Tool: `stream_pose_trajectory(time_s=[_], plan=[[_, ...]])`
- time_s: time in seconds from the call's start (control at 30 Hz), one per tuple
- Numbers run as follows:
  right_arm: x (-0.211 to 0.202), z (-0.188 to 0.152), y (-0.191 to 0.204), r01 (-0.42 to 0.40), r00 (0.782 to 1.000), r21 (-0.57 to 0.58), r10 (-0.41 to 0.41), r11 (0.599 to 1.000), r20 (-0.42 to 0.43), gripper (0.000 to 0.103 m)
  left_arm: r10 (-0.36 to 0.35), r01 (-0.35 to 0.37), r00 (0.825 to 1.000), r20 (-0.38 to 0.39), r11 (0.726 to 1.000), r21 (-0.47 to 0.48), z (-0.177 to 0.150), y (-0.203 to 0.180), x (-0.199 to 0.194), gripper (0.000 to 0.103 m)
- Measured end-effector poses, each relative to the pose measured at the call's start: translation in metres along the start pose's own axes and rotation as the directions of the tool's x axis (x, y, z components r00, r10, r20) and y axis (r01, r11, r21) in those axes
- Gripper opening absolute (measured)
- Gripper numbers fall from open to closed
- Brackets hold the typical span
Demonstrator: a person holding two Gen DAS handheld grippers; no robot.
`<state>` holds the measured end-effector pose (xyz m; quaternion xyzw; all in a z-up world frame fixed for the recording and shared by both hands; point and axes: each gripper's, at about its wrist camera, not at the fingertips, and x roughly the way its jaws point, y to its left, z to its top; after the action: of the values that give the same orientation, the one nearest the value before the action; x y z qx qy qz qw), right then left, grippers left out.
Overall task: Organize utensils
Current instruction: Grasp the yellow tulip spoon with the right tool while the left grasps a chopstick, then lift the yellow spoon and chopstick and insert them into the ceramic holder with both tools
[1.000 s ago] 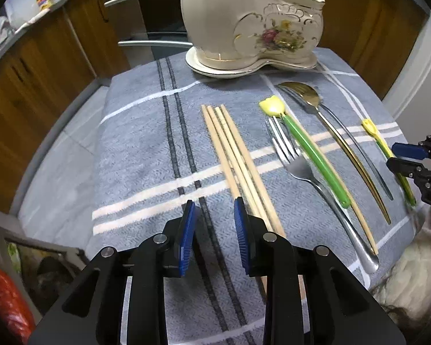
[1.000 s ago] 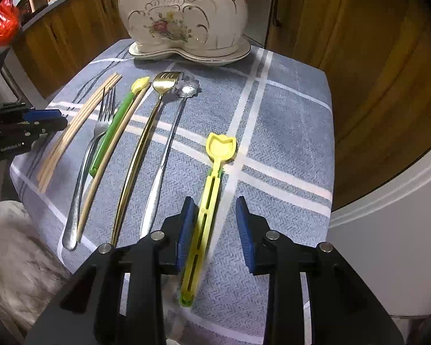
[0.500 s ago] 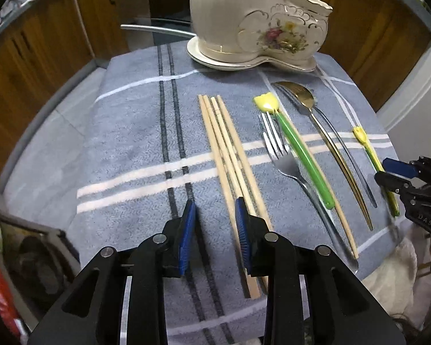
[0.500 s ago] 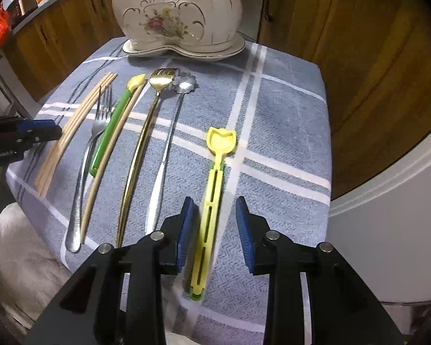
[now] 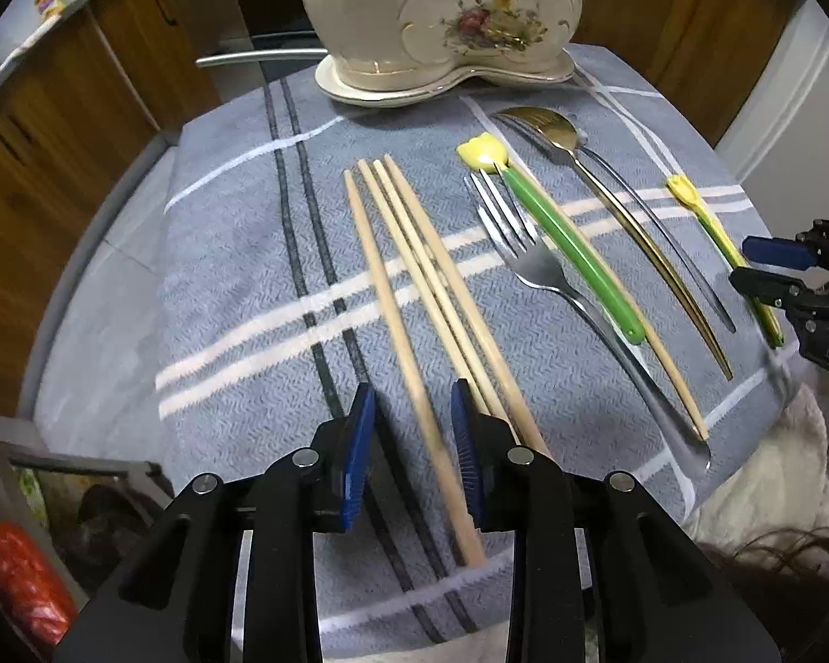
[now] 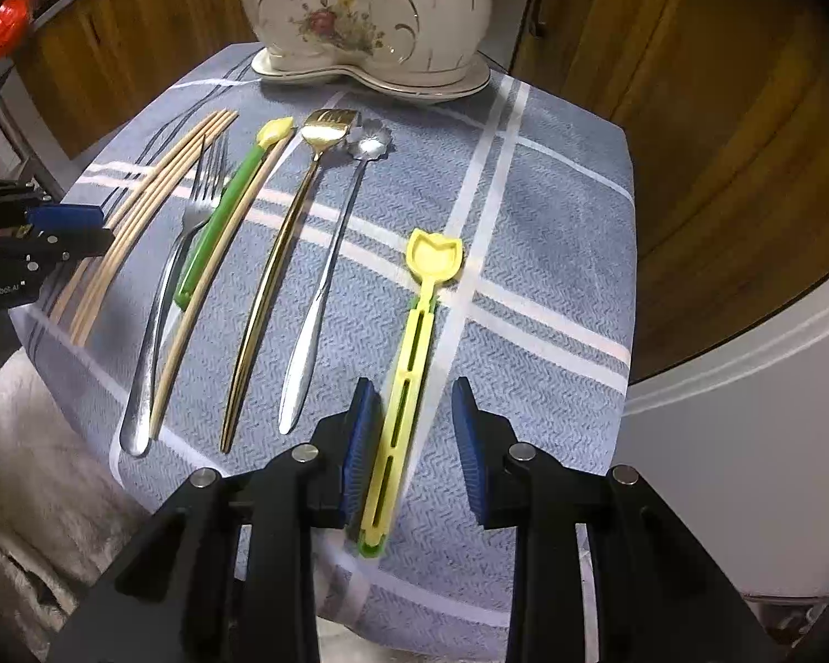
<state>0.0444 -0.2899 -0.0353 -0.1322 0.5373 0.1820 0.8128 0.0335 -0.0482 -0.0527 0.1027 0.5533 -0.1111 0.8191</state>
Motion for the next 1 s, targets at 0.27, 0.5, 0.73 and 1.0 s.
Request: stream_pose_trajectory(time_s=[0.27, 0.5, 0.73, 1.0], plan=[[0.006, 0.010, -0.005, -0.065, 0.998, 0.036, 0.065, 0.997, -0.006, 0.011, -0.024, 0.024, 1.000, 0.016, 1.000, 0.006, 0.003, 0.014, 0.000, 0.008], [0.002, 0.006, 0.001, -0.078, 0.996, 0.032, 0.076, 0.996, 0.056, 0.009, -0.032, 0.031, 0.997, 0.066, 0.999, 0.015, -0.003, 0.016, -0.002, 0.007], [-0.023, 0.003, -0.011, -0.154, 0.967, 0.073, 0.135, 0.985, 0.217, 0.009, -0.057, 0.060, 0.985, 0.165, 0.998, -0.012, -0.007, 0.027, -0.022, 0.006], [-0.043, 0.019, -0.019, -0.177, 0.929, 0.060, 0.146, 0.982, 0.341, 0.009, -0.124, 0.125, 0.937, 0.328, 0.992, 0.019, 0.001, 0.030, -0.066, 0.006]])
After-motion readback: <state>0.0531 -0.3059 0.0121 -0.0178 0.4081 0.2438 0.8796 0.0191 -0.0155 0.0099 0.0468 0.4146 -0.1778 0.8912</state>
